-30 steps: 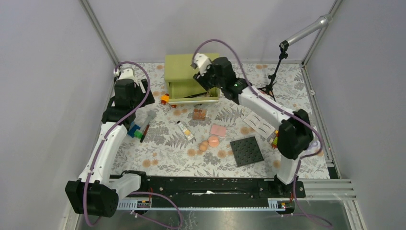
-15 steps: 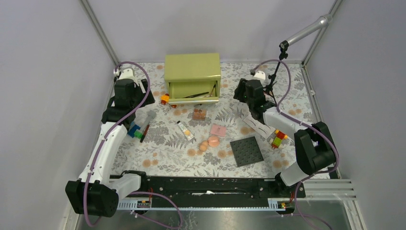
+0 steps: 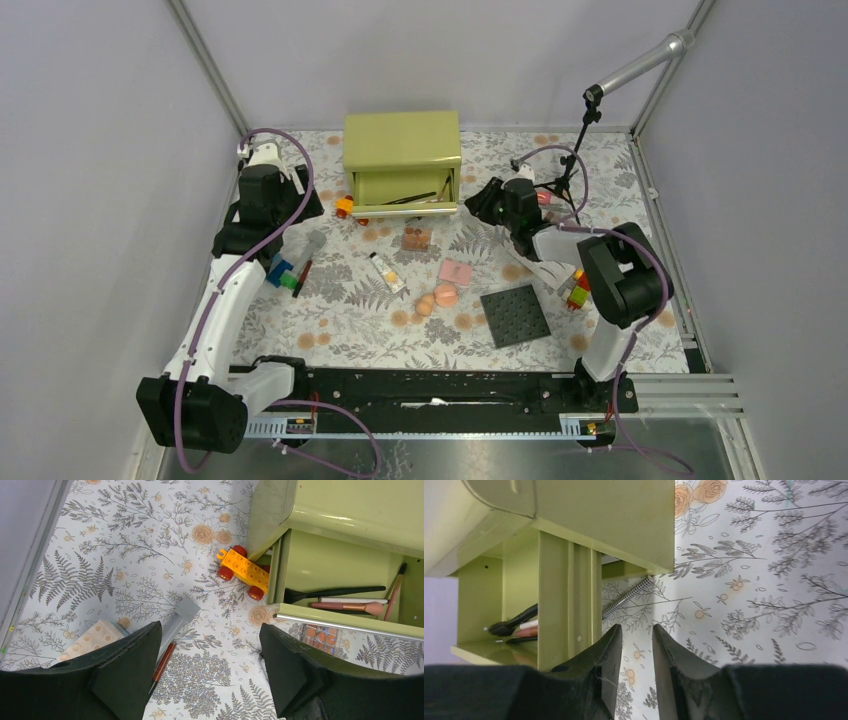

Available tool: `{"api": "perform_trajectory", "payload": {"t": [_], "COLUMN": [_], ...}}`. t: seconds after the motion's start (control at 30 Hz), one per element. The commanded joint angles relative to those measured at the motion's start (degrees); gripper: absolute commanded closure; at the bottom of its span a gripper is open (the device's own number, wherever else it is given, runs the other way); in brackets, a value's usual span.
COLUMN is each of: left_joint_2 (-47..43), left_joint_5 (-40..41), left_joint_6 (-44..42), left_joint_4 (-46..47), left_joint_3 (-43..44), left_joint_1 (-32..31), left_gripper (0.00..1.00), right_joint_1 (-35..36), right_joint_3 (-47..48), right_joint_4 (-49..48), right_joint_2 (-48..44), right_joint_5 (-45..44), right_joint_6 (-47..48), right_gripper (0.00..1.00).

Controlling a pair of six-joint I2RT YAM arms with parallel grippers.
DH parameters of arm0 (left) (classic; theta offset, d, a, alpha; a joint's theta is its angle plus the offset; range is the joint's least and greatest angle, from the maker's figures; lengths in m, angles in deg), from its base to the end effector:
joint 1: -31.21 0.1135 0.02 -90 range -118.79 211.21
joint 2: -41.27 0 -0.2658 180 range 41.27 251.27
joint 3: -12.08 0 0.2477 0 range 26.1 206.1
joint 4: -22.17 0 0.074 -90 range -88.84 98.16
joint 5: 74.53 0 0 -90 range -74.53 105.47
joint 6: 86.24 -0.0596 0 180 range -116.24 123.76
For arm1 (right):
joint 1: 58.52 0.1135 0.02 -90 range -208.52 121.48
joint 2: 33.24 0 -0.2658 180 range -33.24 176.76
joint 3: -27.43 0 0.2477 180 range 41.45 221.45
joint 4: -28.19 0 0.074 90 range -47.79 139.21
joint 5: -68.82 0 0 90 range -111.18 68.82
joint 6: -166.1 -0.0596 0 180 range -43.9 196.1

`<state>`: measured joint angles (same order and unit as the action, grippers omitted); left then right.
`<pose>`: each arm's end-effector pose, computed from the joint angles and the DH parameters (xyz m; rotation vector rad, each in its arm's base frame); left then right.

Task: Organize the makeup
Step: Move the makeup tool to the center of the board.

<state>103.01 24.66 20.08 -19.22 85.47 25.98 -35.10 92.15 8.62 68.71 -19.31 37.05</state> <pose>0.2519 -0.0135 0.3317 -0.2977 2.0617 -0.0615 0.3658 0.1606 0.1832 0.2426 1.9390 0.7680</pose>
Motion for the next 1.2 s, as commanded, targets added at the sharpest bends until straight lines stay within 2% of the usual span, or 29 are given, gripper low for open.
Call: {"api": "perform_trajectory", "payload": {"t": [0.0,0.2,0.57,0.83,1.17], "left_joint_2": [-0.4,-0.4,0.0,0.1,0.1], "left_joint_5": [-0.6,-0.6,-0.9,-1.0,-0.9], "left_joint_6": [0.1,0.1,0.2,0.2,0.2], "left_joint_4": [1.9,1.9,1.9,1.9,1.9], "left_joint_3": [-0.2,-0.2,-0.2,-0.2,-0.2], "left_joint_1": [0.3,0.3,0.3,0.3,0.3], "left_gripper": [0.21,0.21,0.21,0.21,0.21], "right_joint_1": [-0.1,-0.2,-0.1,0.5,2.0], "right_joint_3": [1.5,5.0,7.9,11.0,14.4], "right_joint_4": [-10.8,-19.0,-29.2,-28.3,-24.8], "right_joint_2": [4.3,12.8,20.8,24.4,26.7], "right_joint_5": [4.5,10.3,15.0,15.0,13.4], "right_joint_6": [-4.3,-9.4,-17.3,-19.8,-19.6], "right_gripper": [0.67,0.77,0.82,0.93,0.98]}}
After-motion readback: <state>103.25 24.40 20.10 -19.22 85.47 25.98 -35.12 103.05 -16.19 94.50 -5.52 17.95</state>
